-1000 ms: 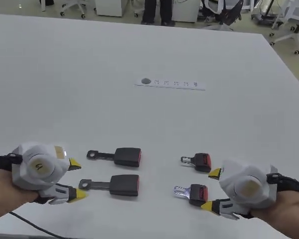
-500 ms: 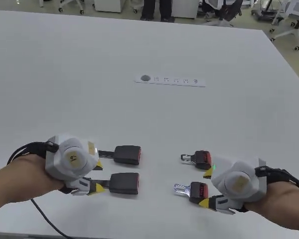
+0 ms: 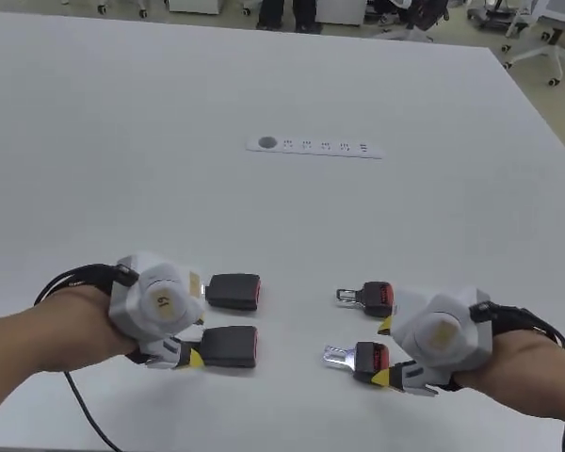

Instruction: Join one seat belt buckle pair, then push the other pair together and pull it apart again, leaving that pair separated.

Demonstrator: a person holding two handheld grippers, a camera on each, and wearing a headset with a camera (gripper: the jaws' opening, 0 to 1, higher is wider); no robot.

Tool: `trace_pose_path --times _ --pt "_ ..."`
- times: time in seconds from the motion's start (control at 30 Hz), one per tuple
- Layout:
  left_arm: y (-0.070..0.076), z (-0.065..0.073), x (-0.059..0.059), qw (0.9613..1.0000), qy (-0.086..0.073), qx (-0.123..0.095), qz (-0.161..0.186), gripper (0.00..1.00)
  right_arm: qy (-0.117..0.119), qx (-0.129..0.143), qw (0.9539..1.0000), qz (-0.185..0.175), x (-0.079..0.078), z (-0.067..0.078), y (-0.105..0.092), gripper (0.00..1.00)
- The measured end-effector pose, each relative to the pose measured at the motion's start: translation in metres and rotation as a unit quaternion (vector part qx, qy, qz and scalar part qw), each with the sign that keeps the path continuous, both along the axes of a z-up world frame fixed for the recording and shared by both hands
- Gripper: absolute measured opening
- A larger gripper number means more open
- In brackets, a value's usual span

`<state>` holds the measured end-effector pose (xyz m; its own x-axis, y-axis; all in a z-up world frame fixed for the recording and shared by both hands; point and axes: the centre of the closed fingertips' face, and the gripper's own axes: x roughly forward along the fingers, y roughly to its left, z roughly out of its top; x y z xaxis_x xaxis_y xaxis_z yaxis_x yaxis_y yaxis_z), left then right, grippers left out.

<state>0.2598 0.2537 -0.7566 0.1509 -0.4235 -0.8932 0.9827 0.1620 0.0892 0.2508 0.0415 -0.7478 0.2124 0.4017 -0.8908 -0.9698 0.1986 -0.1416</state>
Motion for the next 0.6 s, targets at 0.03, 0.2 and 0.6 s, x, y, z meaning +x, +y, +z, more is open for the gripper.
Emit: trace_pose_path --times 0.03,0.2,0.6 --pt "-0.001 -0.001 0.000 1.0000 0.002 0.000 -0.002 0.32 0.002 0.001 1.0000 0.000 0.000 0.000 0.000 0.33" --pt "-0.005 -0.004 0.000 0.9999 0.009 -0.001 -0.009 0.32 0.019 0.000 0.9998 0.006 0.001 -0.005 0.002 0.28" --pt "-0.010 -0.014 0.001 0.9994 0.020 0.006 -0.027 0.32 0.048 -0.003 0.9986 0.019 -0.001 -0.012 0.006 0.28"
